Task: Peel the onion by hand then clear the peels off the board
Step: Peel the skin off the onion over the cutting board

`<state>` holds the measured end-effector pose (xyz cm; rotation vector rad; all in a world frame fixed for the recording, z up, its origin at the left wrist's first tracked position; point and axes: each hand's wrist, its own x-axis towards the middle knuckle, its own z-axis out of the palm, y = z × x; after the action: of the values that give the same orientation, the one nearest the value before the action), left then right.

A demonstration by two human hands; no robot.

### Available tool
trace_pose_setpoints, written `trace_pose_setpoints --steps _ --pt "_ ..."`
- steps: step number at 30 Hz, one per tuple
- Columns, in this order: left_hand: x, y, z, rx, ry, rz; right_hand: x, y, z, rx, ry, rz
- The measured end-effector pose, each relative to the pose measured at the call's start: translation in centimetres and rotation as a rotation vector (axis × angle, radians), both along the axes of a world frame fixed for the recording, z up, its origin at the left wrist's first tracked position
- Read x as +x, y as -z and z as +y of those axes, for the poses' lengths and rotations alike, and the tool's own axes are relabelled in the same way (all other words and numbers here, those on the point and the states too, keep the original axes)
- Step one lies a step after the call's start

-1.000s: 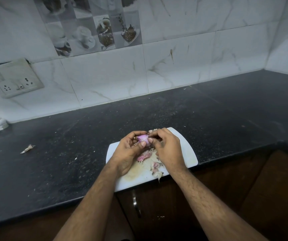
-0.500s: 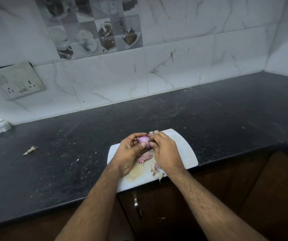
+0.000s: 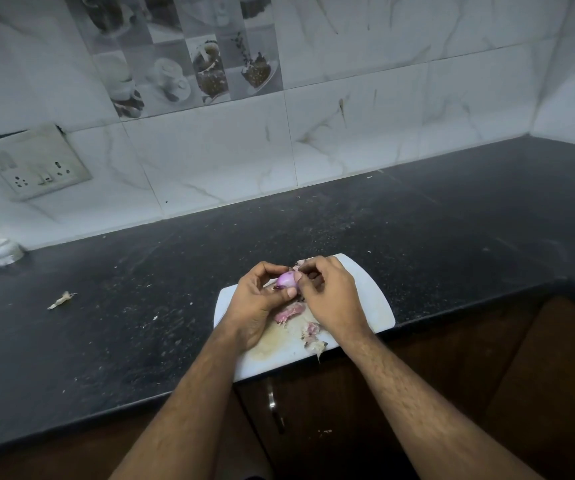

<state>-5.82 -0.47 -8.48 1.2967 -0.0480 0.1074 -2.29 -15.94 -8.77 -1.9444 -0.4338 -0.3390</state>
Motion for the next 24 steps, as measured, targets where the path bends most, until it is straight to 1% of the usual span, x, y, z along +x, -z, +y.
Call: trace_pose_setpoints --steps 2,5,13,16,20,24 --pt "0.02 0.06 0.05 -0.001 -0.005 -0.011 -0.17 0.13 0.09 0.005 -0.003 -0.012" --pt "0.11 0.17 0.11 -0.006 -0.013 -0.011 -0.37 0.09 -0.07 0.056 -0.003 0.033" --pt "0.17 0.28 0.11 -0.027 -0.025 -0.01 -0.2 0.27 -0.16 0.089 -0.017 0.148" --pt "0.14 0.19 0.01 -0.027 -0.026 -0.005 -0.1 0.24 -0.22 0.121 -0.018 0.153" --pt "0.1 0.13 -0.19 -0.029 -0.018 -0.017 -0.11 0.23 0.01 0.089 -0.046 0.117" --pt "0.3 0.41 0.25 -0.03 -0.02 -0.022 -0.25 0.08 -0.21 0.111 -0.062 0.171"
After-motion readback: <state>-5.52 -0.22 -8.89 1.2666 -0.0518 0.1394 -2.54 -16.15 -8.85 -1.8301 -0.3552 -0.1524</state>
